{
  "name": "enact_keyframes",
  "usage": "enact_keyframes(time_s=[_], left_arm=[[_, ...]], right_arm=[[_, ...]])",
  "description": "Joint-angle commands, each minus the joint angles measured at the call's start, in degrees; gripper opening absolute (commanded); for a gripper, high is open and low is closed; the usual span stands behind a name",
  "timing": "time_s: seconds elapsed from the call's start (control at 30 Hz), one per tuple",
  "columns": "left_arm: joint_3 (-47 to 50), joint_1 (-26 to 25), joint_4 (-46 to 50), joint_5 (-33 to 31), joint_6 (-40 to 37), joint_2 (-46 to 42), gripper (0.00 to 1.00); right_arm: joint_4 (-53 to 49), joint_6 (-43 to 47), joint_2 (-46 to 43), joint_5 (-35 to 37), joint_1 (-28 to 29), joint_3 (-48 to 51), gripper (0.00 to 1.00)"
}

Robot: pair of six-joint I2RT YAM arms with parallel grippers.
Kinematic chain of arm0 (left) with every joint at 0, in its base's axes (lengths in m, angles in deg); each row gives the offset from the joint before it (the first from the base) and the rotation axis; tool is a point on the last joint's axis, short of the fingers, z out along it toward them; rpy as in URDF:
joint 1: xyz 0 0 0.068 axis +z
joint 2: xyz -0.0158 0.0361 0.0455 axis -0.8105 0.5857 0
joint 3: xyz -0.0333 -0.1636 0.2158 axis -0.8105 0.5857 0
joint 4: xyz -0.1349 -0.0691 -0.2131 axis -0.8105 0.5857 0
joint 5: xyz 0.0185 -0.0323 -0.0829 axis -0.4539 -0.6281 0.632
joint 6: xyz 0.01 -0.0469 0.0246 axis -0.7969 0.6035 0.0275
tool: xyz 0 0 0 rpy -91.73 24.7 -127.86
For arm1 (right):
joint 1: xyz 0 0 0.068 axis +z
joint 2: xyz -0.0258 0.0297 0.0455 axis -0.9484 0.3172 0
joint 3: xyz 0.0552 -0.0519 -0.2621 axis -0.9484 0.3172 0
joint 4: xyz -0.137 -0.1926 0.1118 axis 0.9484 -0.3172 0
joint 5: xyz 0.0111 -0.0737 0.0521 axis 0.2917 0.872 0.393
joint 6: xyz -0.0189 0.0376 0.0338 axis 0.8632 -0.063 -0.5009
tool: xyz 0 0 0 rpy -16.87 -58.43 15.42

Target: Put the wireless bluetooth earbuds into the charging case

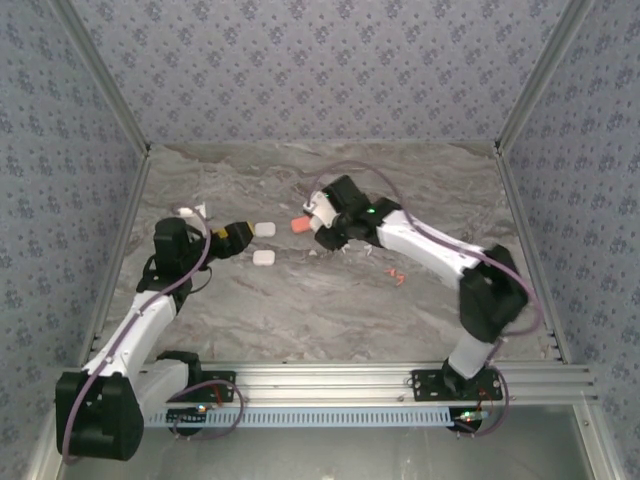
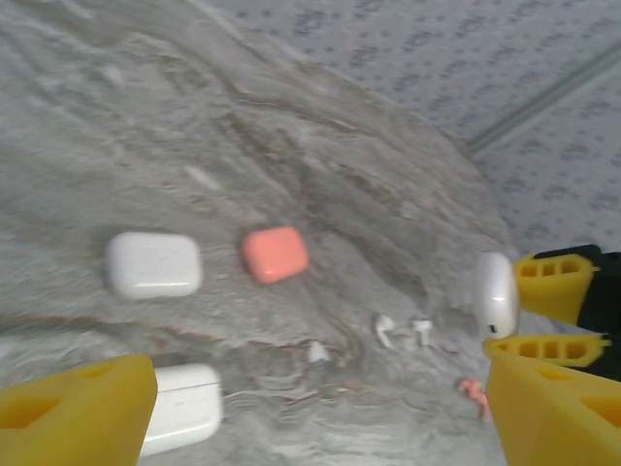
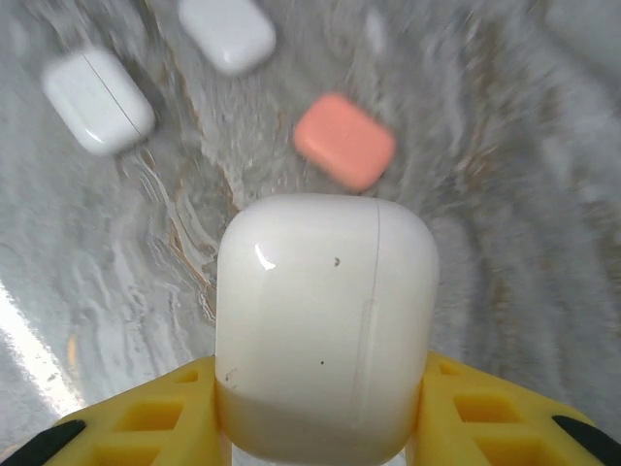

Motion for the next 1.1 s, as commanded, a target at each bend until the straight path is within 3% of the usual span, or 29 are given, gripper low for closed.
enact_keyframes(time_s=[0.0, 0.13, 0.4, 0.73, 1.07], left_arm=[[-5.58, -2.36, -4.46, 11.13, 1.03, 2.48, 0.88], [-10.62, -8.17, -6.51, 17.4, 2.18, 7.28, 0.87], [-18.26, -18.81, -5.57, 19.97, -0.89, 14.85, 0.86], [-20.53, -22.64, -9.03, 21.01, -0.11, 19.59, 0.8], [-22.55, -23.61, -8.25, 22.34, -0.2, 22.51, 0.54]], right_arm=[[6.31, 2.56, -7.49, 1.77, 0.51, 6.15, 0.4], [10.07, 5.28, -15.49, 2.44, 1.36, 13.1, 0.39], [10.68, 7.71, -22.87, 3.01, 2.38, 16.29, 0.39], [11.8, 8.04, -23.88, 1.95, 4.33, 16.0, 0.39], [11.56, 8.17, -23.19, 1.41, 5.16, 14.57, 0.4]])
